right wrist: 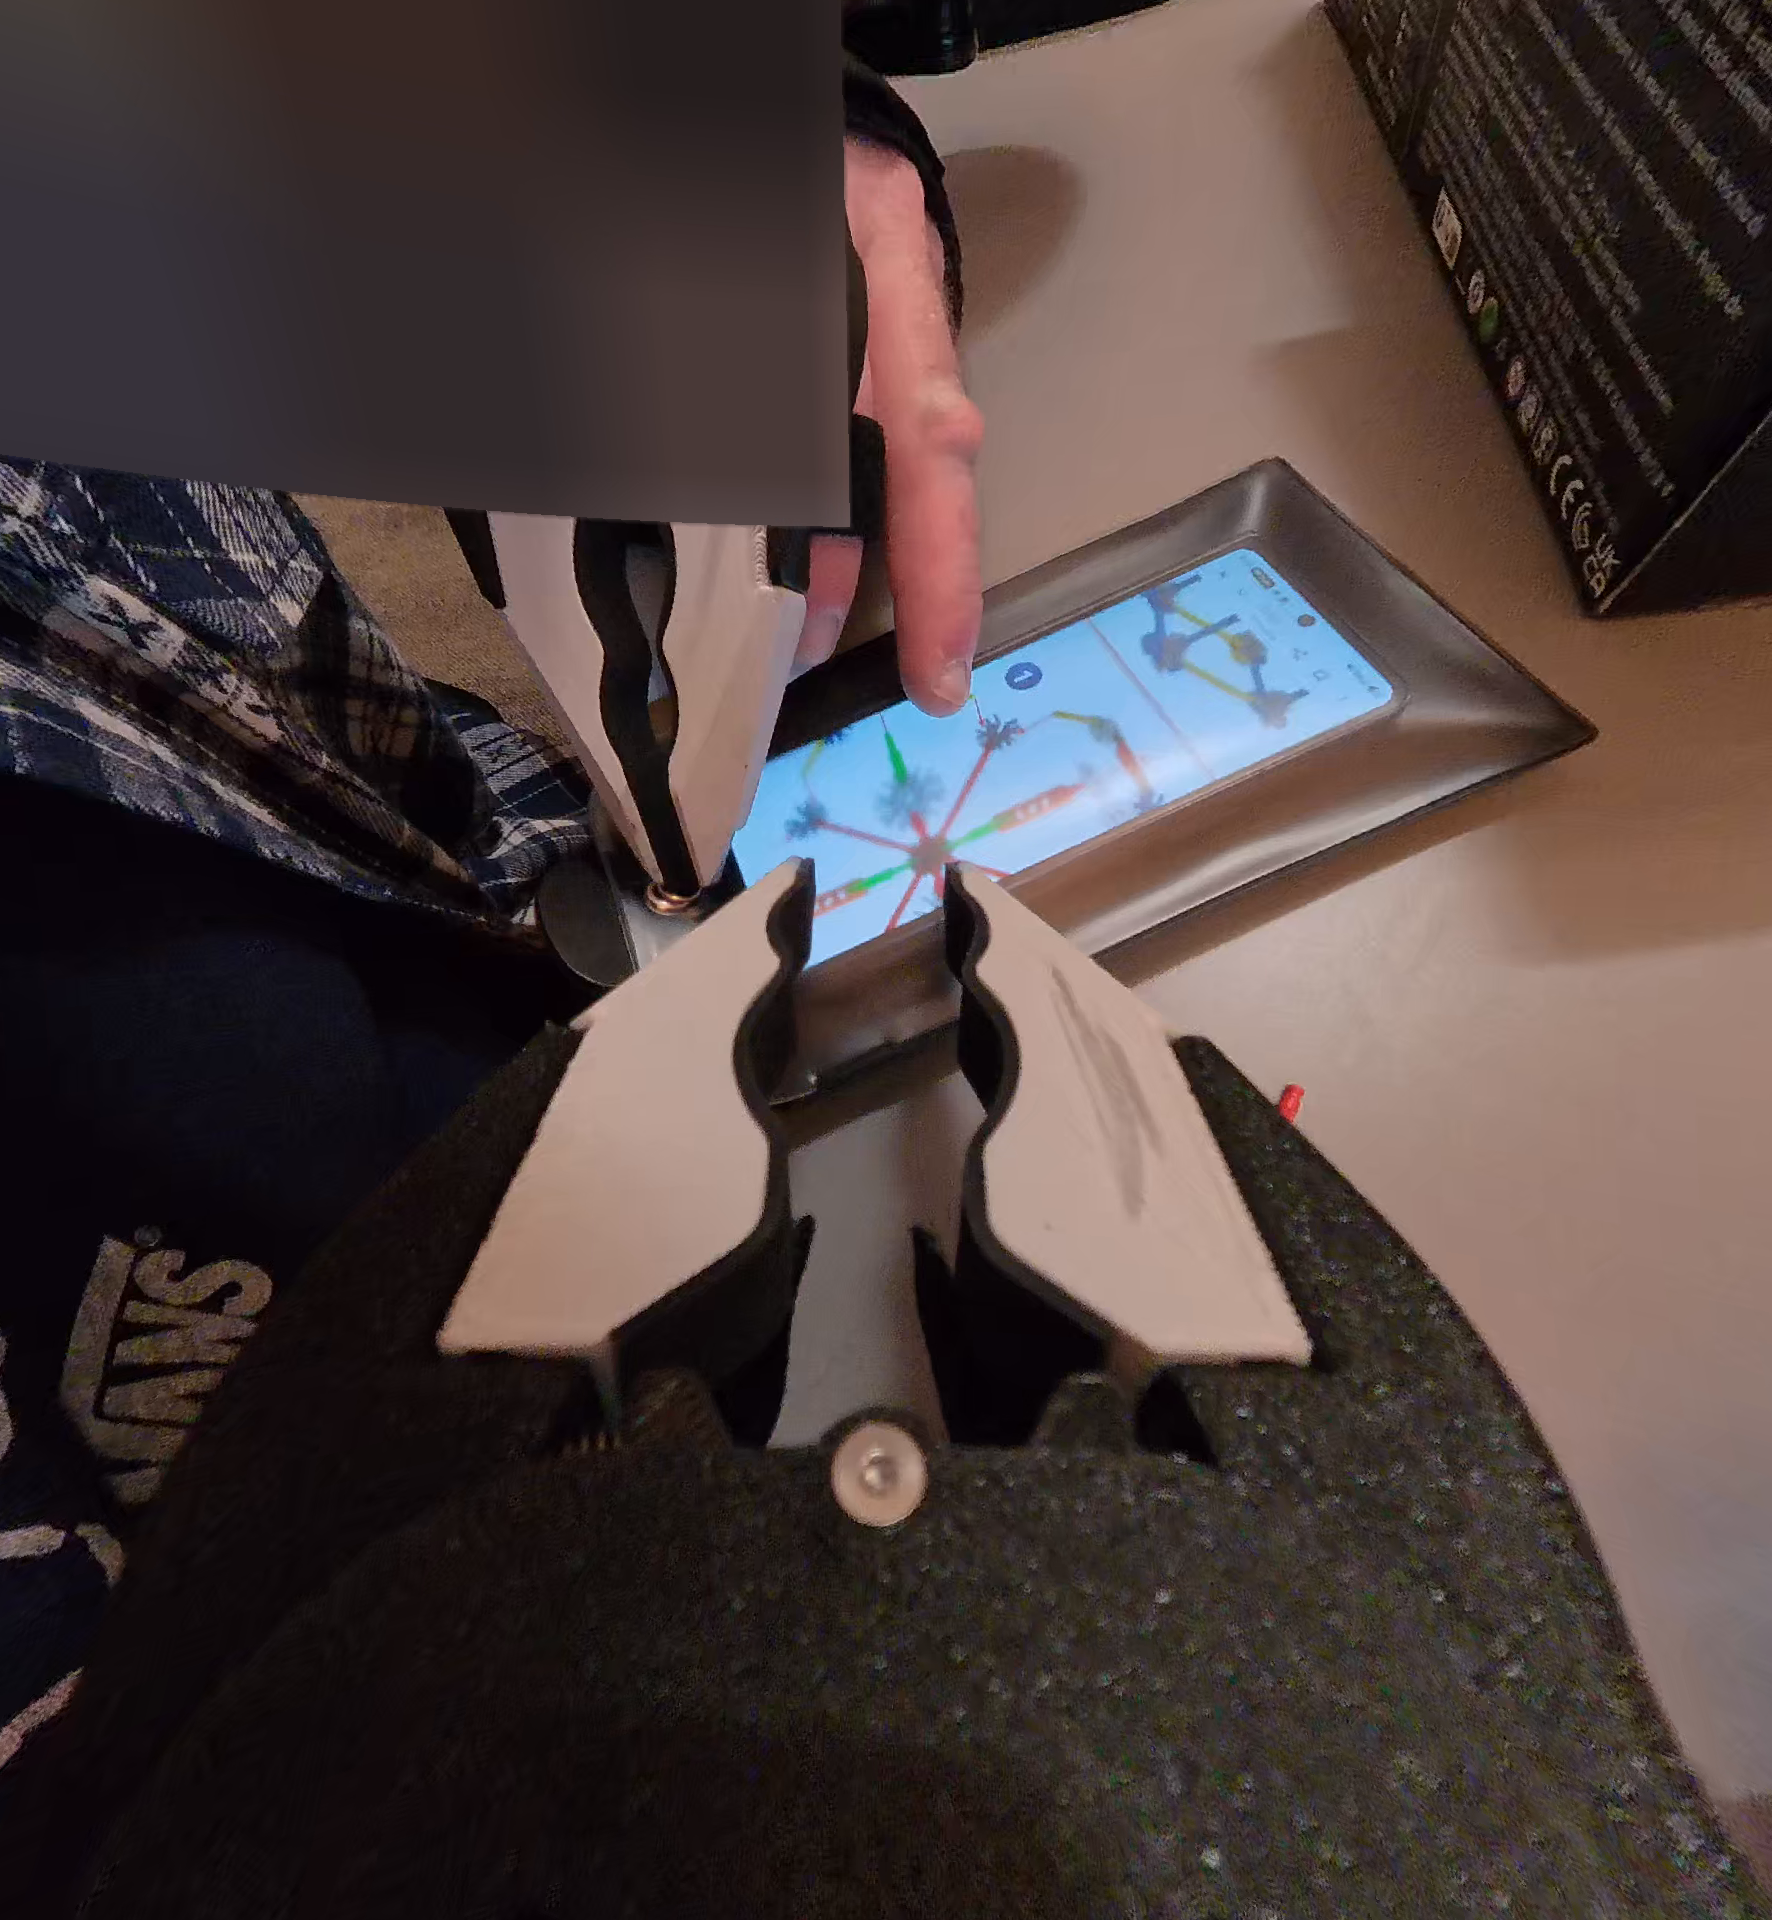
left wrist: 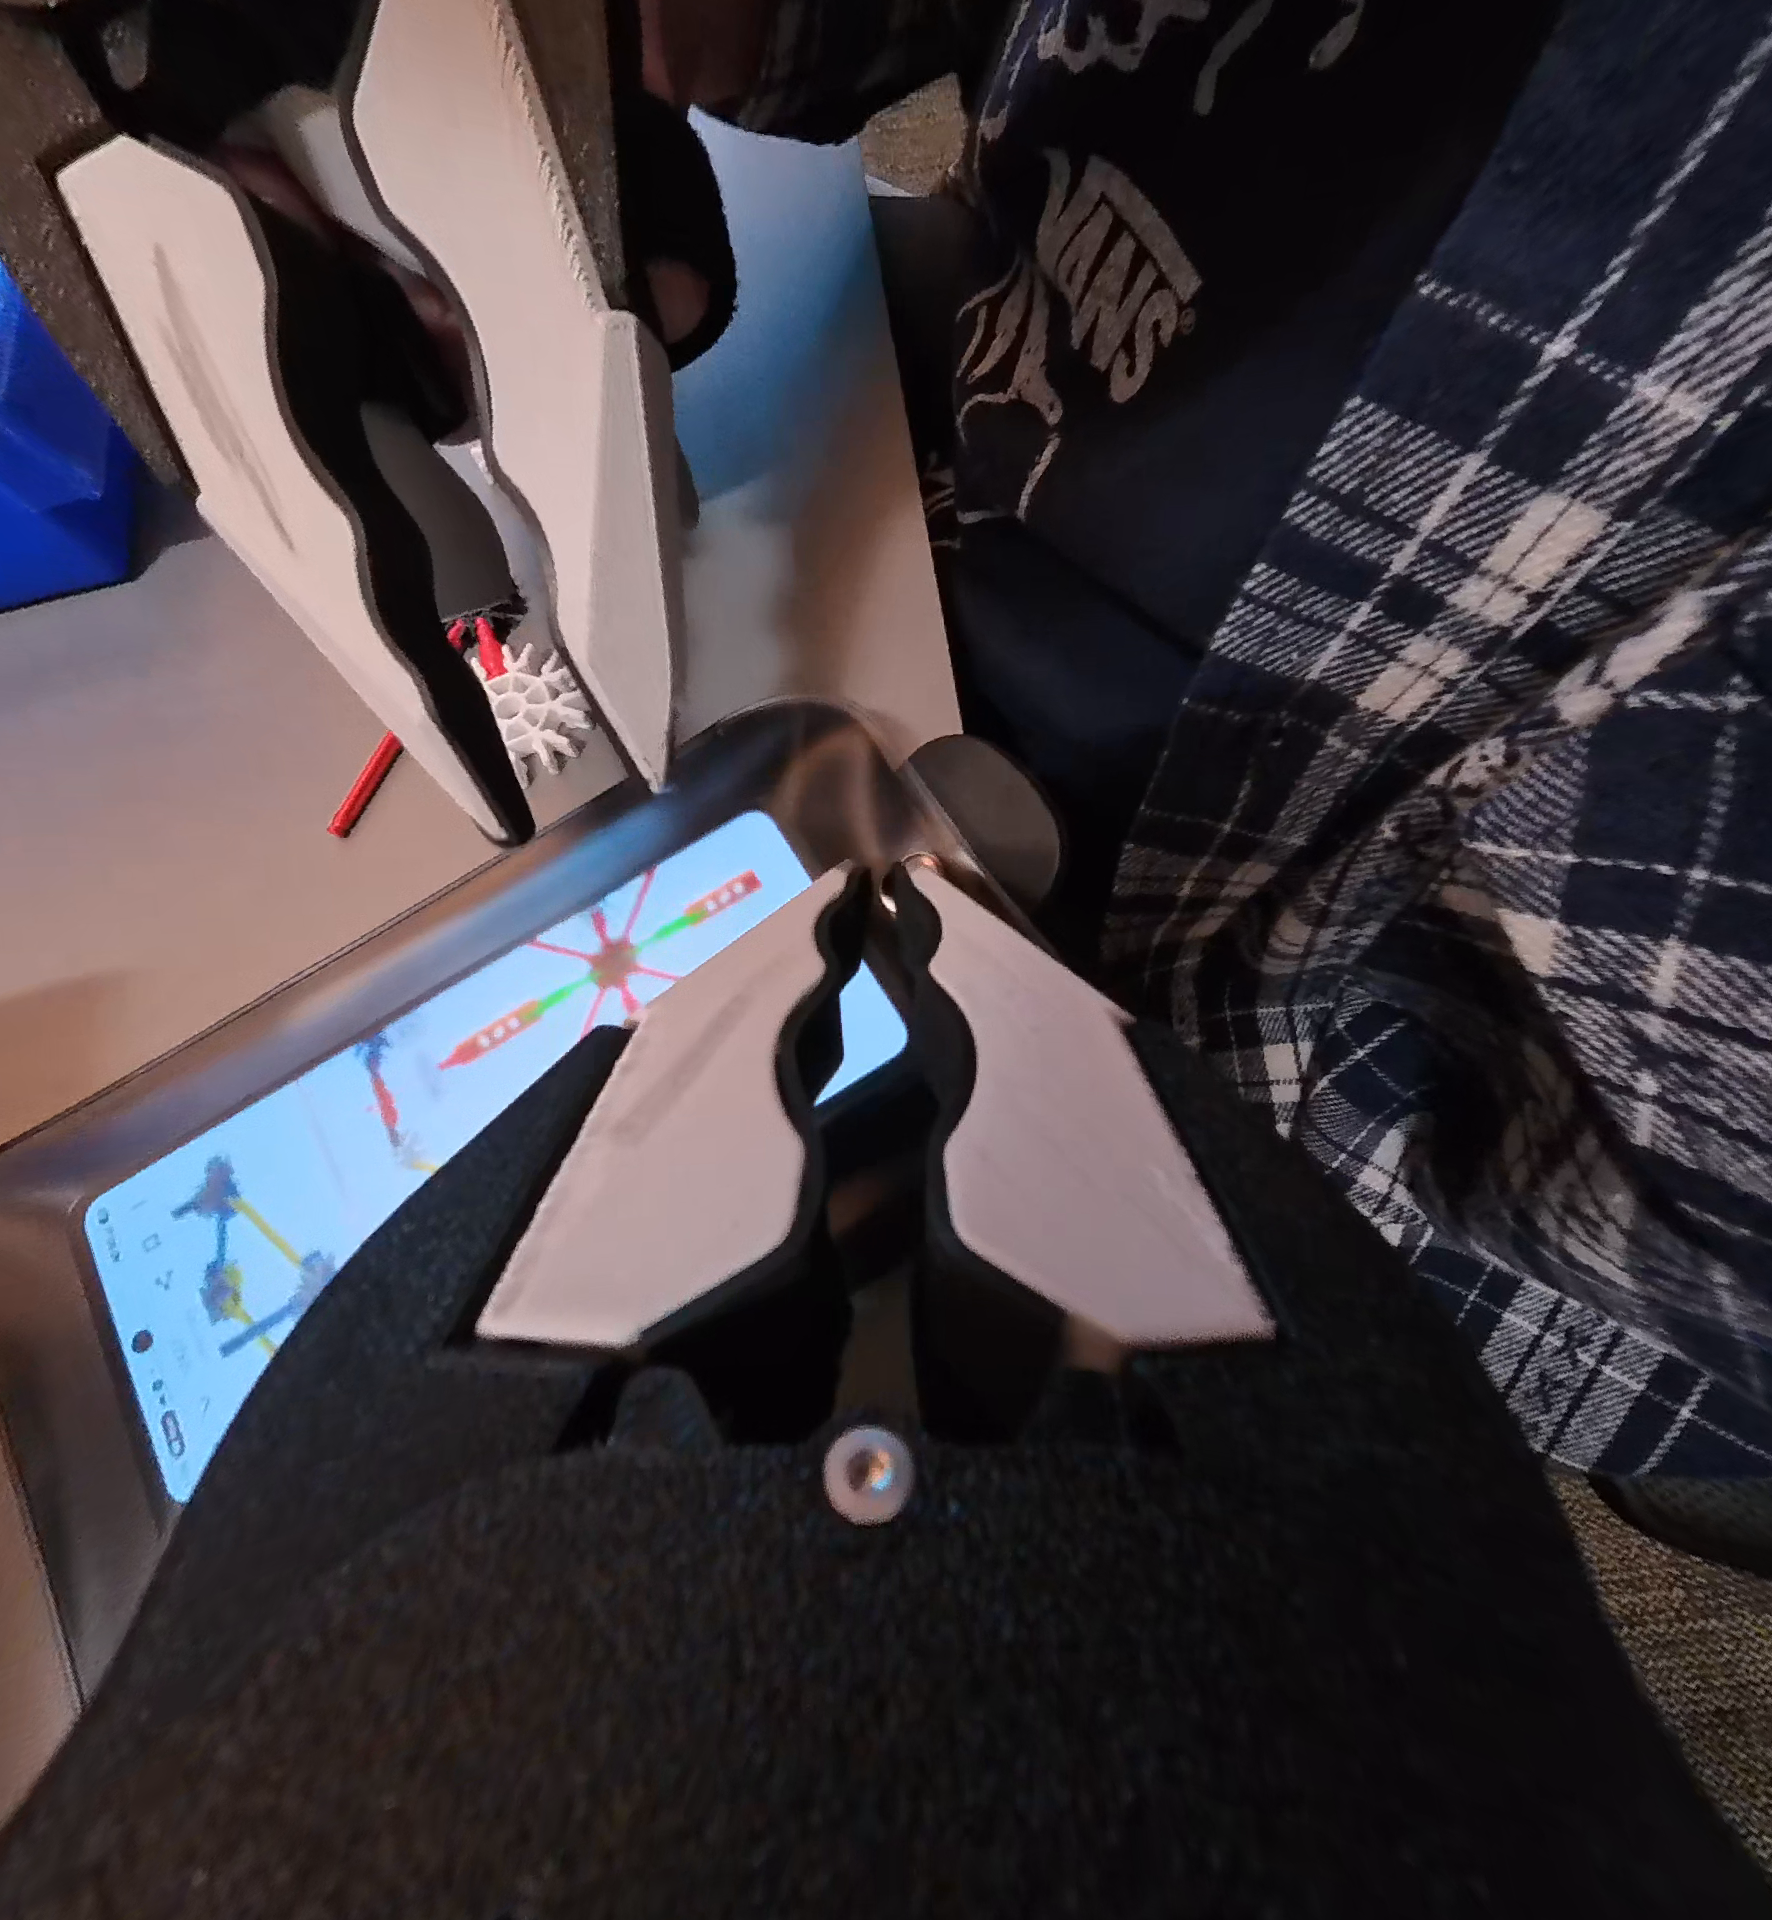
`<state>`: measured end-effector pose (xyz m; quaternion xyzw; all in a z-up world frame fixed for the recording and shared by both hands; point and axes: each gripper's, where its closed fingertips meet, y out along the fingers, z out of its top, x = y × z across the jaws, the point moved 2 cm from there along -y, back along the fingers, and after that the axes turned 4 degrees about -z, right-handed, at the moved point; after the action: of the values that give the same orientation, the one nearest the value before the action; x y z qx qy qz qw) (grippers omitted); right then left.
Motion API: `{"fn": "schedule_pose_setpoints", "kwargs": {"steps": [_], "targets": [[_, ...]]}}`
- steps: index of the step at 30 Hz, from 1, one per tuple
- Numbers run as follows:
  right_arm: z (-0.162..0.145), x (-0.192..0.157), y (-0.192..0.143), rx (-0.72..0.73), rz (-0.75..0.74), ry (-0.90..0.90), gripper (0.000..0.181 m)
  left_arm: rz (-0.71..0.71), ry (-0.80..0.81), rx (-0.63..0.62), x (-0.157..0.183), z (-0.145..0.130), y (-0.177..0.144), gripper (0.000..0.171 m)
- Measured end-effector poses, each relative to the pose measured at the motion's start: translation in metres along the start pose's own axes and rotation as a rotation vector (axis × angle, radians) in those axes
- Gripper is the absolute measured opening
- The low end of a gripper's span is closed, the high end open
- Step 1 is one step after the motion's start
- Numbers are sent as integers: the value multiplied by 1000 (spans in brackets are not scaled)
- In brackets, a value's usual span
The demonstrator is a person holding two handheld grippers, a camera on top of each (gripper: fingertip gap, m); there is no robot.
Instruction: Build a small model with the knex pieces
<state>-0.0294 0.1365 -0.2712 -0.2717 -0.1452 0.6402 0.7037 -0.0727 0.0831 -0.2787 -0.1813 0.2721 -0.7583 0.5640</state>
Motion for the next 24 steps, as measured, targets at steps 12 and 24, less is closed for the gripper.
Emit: {"fn": "schedule_pose_setpoints", "kwargs": {"steps": [12,24], "targets": [[0,1,-2,6,-2,4,24,-1,3,-5,-1,3,1,3],[-1,0,-4,11,-4,4,24,-7,1,-10,-1,6,2,2]]}}
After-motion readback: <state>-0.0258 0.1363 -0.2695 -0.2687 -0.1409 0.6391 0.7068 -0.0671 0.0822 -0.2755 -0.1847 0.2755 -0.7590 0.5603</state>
